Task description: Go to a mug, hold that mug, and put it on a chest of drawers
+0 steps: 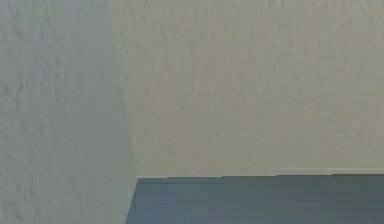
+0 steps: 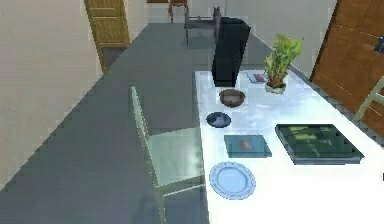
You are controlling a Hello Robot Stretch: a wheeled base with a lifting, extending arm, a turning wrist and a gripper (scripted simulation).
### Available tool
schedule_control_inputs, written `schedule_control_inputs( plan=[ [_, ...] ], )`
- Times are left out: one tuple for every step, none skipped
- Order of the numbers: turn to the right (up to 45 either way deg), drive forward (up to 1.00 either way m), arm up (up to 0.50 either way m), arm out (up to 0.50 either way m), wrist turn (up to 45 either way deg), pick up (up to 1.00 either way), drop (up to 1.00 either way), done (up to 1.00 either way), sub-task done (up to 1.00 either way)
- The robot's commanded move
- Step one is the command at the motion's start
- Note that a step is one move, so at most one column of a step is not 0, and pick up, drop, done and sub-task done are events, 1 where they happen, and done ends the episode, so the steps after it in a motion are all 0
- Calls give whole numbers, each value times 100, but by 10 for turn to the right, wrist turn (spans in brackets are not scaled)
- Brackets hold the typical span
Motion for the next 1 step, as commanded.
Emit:
schedule_control_inputs(
  plan=[
    [360,0,0,0,0,0,0,0,0]
  ],
)
